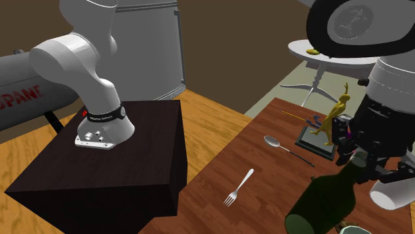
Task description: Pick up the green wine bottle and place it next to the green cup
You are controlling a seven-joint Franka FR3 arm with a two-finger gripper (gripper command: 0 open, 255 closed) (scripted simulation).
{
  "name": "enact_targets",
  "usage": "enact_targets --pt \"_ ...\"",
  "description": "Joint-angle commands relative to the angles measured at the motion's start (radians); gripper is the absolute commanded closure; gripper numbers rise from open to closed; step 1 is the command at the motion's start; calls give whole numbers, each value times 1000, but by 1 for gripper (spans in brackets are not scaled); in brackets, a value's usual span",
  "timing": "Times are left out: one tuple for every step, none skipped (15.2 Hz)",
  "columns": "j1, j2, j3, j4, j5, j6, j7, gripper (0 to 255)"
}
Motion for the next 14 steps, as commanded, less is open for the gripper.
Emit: enact_targets --pt "0 8 2 -14 4 23 -4 255" --pt "0 12 4 -21 6 33 -6 255" --pt "0 17 5 -27 8 44 -7 255" --pt "-1 22 6 -32 10 54 -9 255" --pt "-1 27 8 -38 12 65 -11 255" --pt "-1 32 9 -43 15 75 -13 255" --pt "-2 38 11 -48 17 85 -15 255" --pt "-2 43 12 -52 19 95 -16 255" --pt "-3 49 14 -56 21 104 -18 255" --pt "-3 55 16 -60 24 114 -20 255" --pt "-4 61 17 -64 26 124 -22 255" --pt "-5 67 19 -67 28 133 -24 255" --pt "-5 74 21 -71 31 142 -26 255" --pt "-6 80 22 -73 33 152 -27 255"
